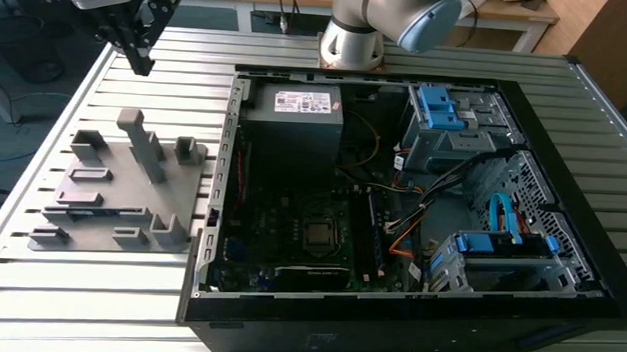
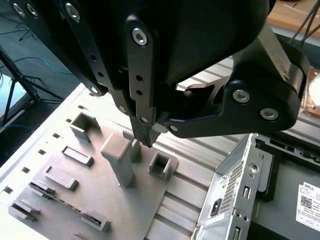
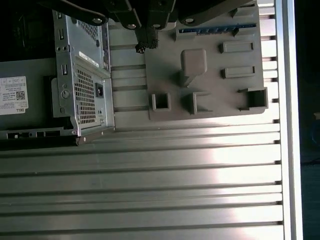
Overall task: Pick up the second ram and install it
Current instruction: 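Reach for the second ram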
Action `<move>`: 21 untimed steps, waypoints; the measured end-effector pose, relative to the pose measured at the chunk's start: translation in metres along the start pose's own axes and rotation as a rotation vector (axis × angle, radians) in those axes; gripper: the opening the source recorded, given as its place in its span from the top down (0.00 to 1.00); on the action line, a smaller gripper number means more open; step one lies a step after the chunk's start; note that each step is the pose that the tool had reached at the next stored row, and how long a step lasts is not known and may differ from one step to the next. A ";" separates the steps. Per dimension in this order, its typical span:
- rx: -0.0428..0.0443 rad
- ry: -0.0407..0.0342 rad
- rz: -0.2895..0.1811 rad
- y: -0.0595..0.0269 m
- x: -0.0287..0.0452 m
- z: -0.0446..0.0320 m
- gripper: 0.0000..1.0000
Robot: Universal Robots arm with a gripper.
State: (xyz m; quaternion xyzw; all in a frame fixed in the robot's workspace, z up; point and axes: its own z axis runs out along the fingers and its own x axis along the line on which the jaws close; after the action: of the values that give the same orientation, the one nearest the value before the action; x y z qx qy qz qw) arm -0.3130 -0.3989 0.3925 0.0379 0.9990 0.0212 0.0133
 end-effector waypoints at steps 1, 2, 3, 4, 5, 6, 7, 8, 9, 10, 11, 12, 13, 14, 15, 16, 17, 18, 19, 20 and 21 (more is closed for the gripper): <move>0.0000 0.0000 0.000 -0.0001 0.0021 0.0000 0.90; 0.0000 0.0000 0.000 -0.0003 0.0041 0.0000 0.90; 0.0001 0.0001 0.000 -0.0005 0.0064 -0.0001 0.90; 0.0001 0.0001 0.000 -0.0006 0.0084 -0.0002 0.90; 0.0002 0.0002 0.000 -0.0008 0.0106 -0.0002 0.90; 0.0002 0.0001 0.000 -0.0010 0.0128 -0.0002 0.90; 0.0001 0.0000 0.000 -0.0011 0.0150 -0.0002 0.90; 0.0002 0.0000 0.000 -0.0013 0.0171 -0.0002 0.90; 0.0003 0.0000 0.000 -0.0015 0.0191 -0.0002 0.90; 0.0004 0.0000 0.000 -0.0016 0.0212 -0.0002 0.90; 0.0005 0.0000 0.000 -0.0018 0.0232 -0.0002 0.90; 0.0005 -0.0001 0.000 -0.0019 0.0254 -0.0001 0.90; 0.0007 0.0000 0.000 -0.0021 0.0275 -0.0002 0.90; 0.0007 0.0000 0.000 -0.0022 0.0295 -0.0002 0.90; 0.0008 0.0001 0.000 -0.0024 0.0317 -0.0002 0.90; 0.0009 0.0000 0.000 -0.0026 0.0340 -0.0002 0.90; 0.0010 0.0000 0.000 -0.0028 0.0362 -0.0002 0.90; 0.0010 0.0000 0.000 -0.0029 0.0384 -0.0002 0.90; 0.0010 0.0000 0.000 -0.0031 0.0405 -0.0001 0.90; 0.0011 -0.0001 0.000 -0.0033 0.0427 -0.0001 0.90; 0.0012 -0.0001 0.000 -0.0035 0.0450 -0.0001 0.90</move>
State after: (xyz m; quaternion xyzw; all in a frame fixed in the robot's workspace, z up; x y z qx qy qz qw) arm -0.3581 -0.3990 0.3914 0.0378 0.9990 0.0206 0.0134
